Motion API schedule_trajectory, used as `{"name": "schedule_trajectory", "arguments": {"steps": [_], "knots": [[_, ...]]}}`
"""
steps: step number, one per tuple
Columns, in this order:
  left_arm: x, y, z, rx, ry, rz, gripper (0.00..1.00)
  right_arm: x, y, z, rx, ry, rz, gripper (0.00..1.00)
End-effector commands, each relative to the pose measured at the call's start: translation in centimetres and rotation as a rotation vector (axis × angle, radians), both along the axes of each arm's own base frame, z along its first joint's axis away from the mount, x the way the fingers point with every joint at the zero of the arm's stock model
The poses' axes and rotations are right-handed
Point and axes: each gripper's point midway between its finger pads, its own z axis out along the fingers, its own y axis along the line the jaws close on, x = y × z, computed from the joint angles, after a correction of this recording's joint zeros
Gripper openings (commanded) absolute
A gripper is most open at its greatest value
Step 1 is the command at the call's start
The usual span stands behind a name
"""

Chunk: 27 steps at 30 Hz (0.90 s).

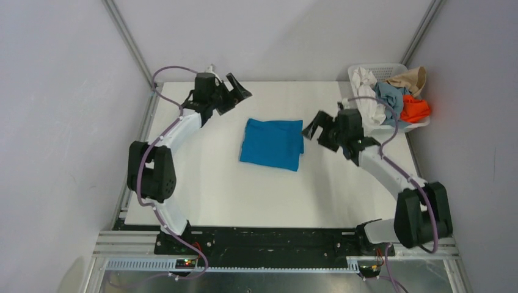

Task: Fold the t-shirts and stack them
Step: Fold the long partially folded tshirt into a neat square, then put the neatly folded tshirt into the corner of the board with the left arm

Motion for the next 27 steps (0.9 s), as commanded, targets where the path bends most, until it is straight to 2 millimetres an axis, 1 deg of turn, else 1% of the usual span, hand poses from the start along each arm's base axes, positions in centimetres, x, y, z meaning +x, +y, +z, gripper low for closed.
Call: {"name": "schedule_trajectory", "arguments": {"steps": [1,2,3,4,5,6,7,8,9,10,11,12,13,14,16,17,18,20,22,23,25,27], "knots": [[-2.4,1.0,-7.6,0.124,0.163,-0.027,1.0,-5.7,-2.2,-5.2,-0.103,0.126,-0.088,0.99],[-2.7,0.8,-8.3,0.13,0.176,-0.044,1.0,-6.7,-2.6,-6.1,-0.124,0.148,-0.09,0.99],[-3.1,0.6,-9.3,0.136,0.198,-0.056,1.0,-7.6,-2.8,-6.0,-0.137,0.153,-0.085,0.99],[-3.5,0.2,-10.0,0.146,0.211,-0.075,1.0,-8.2,-3.2,-6.6,-0.151,0.168,-0.093,0.99],[-3.8,-0.1,-10.5,0.145,0.222,-0.089,0.99,-8.8,-3.6,-6.3,-0.156,0.166,-0.098,0.99],[-4.2,-0.5,-11.1,0.152,0.232,-0.109,0.98,-9.4,-4.0,-6.6,-0.167,0.176,-0.108,0.99],[-4.4,-0.8,-11.4,0.153,0.239,-0.121,0.95,-9.6,-4.1,-6.0,-0.16,0.153,-0.112,1.0],[-4.7,-1.3,-12.0,0.157,0.251,-0.135,0.93,-9.9,-4.3,-6.0,-0.163,0.154,-0.112,0.99],[-5.1,-1.7,-12.4,0.16,0.259,-0.149,0.87,-10.1,-4.4,-5.4,-0.16,0.132,-0.117,0.99],[-5.3,-2.0,-13.0,0.163,0.275,-0.157,0.84,-10.3,-4.6,-5.2,-0.163,0.129,-0.119,0.99],[-5.5,-2.3,-13.4,0.168,0.283,-0.165,0.78,-10.4,-4.8,-4.6,-0.16,0.111,-0.125,1.0],[-5.7,-2.2,-14.2,0.179,0.302,-0.16,0.74,-10.7,-5.0,-4.1,-0.157,0.1,-0.128,1.0],[-5.9,-2.3,-14.6,0.18,0.314,-0.157,0.66,-10.8,-5.1,-3.9,-0.156,0.095,-0.131,0.99],[-6.0,-2.2,-15.2,0.184,0.329,-0.156,0.6,-11.0,-5.2,-3.4,-0.152,0.083,-0.133,0.99],[-6.2,-2.2,-16.1,0.188,0.353,-0.153,0.36,-11.3,-5.5,-2.8,-0.148,0.068,-0.137,0.99],[-6.3,-2.1,-16.5,0.192,0.364,-0.152,0.3,-11.5,-5.6,-2.8,-0.147,0.067,-0.136,0.99],[-6.3,-2.0,-16.8,0.201,0.369,-0.144,0.18,-11.6,-5.8,-2.4,-0.141,0.055,-0.14,1.0],[-6.2,-1.2,-17.2,0.234,0.379,-0.122,0.03,-11.8,-6.0,-1.9,-0.131,0.04,-0.142,0.99],[-6.1,-0.1,-17.3,0.275,0.383,-0.096,0.0,-12.0,-6.3,-1.5,-0.123,0.026,-0.145,0.99],[-5.8,0.6,-17.0,0.276,0.378,-0.079,0.0,-12.0,-6.5,-1.3,-0.124,0.022,-0.152,0.99],[-5.2,2.5,-16.5,0.284,0.377,-0.035,0.0,-12.0,-6.8,-0.8,-0.12,0.003,-0.16,0.99],[-4.2,5.0,-16.0,0.304,0.367,0.017,0.0,-11.9,-7.1,-0.6,-0.119,-0.007,-0.167,0.99]]}}
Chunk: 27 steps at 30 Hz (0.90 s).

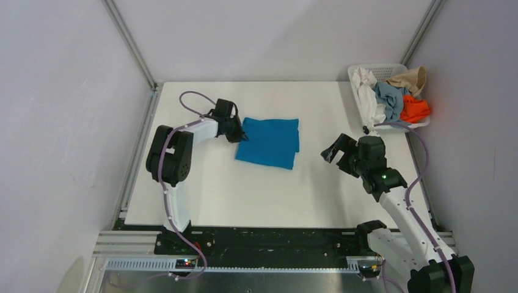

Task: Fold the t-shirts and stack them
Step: Put the neatly folded tshirt into the corner of the board with the left arm

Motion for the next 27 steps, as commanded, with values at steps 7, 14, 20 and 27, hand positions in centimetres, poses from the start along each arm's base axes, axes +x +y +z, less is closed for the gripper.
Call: {"name": "schedule_trajectory", "arguments": {"steps": [7,14,20,27], "knots": [[6.1,15.0,2.5,0.226,-0.078,0.17,0.0,0.1,-2.0,0.4,-0.034,-0.028,-0.048,1.0],[11.2,22.5,4.3,0.28,-0.064,0.139,0.0,0.6,-2.6,-0.9,-0.058,0.001,-0.053,0.99],[14.0,30.4,5.9,0.404,-0.123,0.191,0.0,0.9,-3.3,-1.1,-0.079,0.003,-0.073,0.99],[16.3,35.1,6.3,0.399,-0.165,0.26,0.0,1.0,-3.5,-1.0,-0.082,-0.004,-0.081,0.99]]}}
